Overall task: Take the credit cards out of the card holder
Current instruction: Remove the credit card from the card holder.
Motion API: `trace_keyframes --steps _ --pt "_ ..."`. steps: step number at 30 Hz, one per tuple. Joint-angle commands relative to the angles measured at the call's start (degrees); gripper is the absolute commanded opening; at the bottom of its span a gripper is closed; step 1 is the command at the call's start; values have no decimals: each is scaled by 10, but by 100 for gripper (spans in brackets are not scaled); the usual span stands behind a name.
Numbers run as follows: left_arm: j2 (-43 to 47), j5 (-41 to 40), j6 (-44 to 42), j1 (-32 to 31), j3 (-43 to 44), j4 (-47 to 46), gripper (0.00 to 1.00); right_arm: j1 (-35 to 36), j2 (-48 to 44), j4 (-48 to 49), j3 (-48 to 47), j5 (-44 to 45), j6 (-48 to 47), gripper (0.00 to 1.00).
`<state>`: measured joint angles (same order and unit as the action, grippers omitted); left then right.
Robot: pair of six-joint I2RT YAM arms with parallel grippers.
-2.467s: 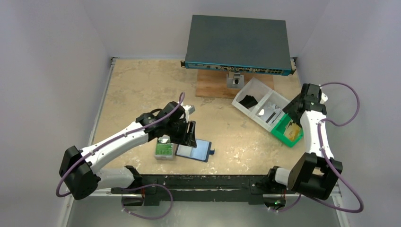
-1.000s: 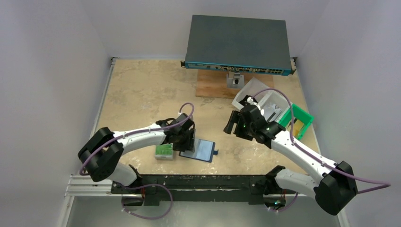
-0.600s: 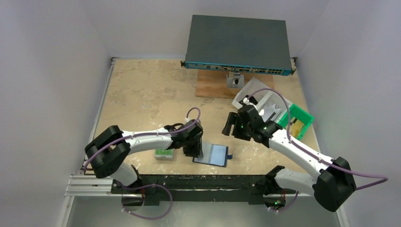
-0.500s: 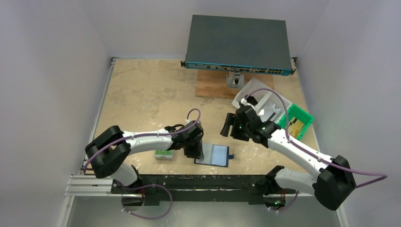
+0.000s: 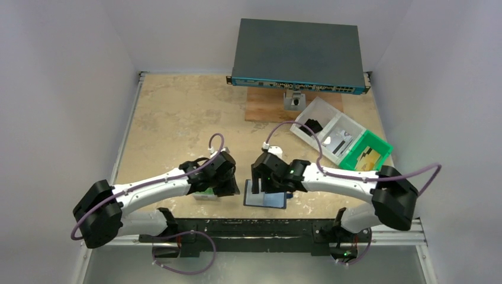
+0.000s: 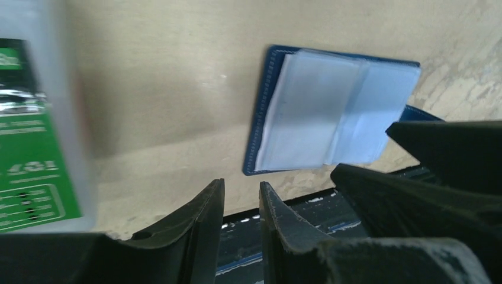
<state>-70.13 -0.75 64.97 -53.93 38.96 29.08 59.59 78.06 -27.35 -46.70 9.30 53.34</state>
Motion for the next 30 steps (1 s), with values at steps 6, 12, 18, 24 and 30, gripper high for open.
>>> trace_keyframes --steps 6,12,18,24,30 --pt "64 -12 -33 71 -33 53 28 63 131 -23 -98 95 52 73" --pt "81 -6 -41 77 -40 56 28 68 162 -47 -106 120 62 73" --pt "79 4 -40 77 -48 44 27 69 178 -31 -101 109 56 73" --pt "75 5 -42 77 -44 43 26 73 173 -11 -90 100 52 73" --pt "63 5 -42 77 -42 36 26 86 171 43 -88 73 25 71"
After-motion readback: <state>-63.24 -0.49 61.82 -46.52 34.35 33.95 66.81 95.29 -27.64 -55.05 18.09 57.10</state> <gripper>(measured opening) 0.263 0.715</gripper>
